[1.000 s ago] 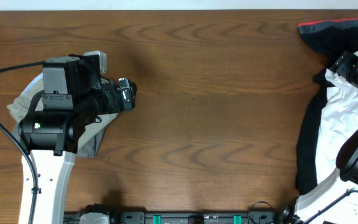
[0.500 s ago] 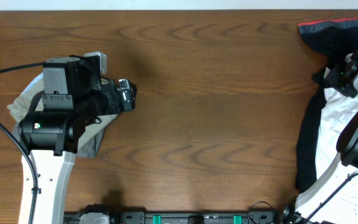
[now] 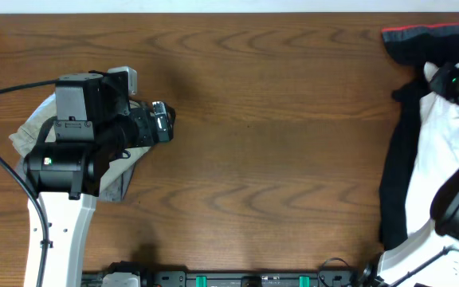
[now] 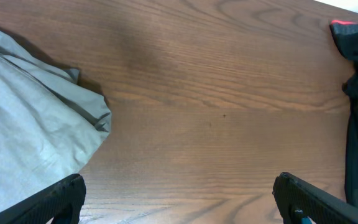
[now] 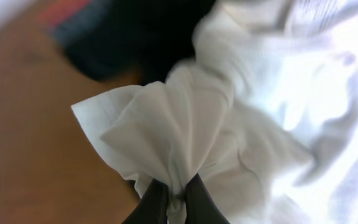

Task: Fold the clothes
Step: 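Reach the right gripper into the white T-shirt pile and grasp it, then lift the white T-shirt with the right gripper and drag it to center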

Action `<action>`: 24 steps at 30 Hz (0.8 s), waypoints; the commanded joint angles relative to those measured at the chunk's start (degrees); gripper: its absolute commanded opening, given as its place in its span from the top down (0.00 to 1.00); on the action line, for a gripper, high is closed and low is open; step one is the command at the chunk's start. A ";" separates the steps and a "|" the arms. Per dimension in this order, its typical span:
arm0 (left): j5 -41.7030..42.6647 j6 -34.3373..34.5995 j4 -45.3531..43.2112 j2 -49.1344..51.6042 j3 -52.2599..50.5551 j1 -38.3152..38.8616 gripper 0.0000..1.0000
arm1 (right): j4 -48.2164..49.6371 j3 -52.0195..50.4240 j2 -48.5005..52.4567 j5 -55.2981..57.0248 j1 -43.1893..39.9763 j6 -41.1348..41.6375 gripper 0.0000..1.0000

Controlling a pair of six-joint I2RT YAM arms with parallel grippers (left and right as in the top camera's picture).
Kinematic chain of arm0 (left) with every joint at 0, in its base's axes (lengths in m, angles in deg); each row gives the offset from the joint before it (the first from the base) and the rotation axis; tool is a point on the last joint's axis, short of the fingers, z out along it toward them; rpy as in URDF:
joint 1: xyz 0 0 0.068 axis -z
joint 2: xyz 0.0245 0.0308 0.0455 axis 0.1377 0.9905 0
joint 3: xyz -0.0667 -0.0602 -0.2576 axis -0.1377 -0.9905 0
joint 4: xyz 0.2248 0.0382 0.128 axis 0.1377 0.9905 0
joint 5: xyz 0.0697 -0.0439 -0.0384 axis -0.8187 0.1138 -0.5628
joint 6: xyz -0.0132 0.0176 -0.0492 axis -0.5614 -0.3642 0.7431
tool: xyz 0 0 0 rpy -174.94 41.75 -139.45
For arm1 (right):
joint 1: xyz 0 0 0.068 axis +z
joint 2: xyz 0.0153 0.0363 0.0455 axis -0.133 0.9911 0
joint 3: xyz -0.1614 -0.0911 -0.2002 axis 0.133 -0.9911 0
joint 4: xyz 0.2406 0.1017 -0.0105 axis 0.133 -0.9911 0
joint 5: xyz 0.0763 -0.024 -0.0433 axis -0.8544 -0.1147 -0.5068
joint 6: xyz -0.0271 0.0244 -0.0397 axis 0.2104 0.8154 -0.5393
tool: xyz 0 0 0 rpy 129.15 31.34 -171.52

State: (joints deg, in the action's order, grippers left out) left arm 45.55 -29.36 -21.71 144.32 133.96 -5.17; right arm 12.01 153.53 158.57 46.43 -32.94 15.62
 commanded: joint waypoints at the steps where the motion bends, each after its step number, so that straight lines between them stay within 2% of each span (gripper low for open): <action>1: 0.76 0.11 0.00 0.02 1.05 0.20 0.02 | 0.28 0.79 -4.02 -7.37 1.99 0.07 0.97; 8: 0.79 0.11 0.24 0.00 1.05 0.20 0.02 | -0.17 0.74 -4.13 -11.78 9.29 -1.01 0.98; 13: 0.76 0.07 1.57 0.02 1.05 0.20 0.02 | 1.88 0.74 -4.13 -15.54 18.08 -3.93 0.97; 24: -1.86 0.04 2.78 0.02 1.05 0.17 0.02 | 3.82 0.74 -4.13 -15.93 40.04 -4.04 0.94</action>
State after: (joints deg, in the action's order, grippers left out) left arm 45.11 -29.36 -19.04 144.34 133.96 -5.17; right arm 14.90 153.88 154.68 32.80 2.03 12.61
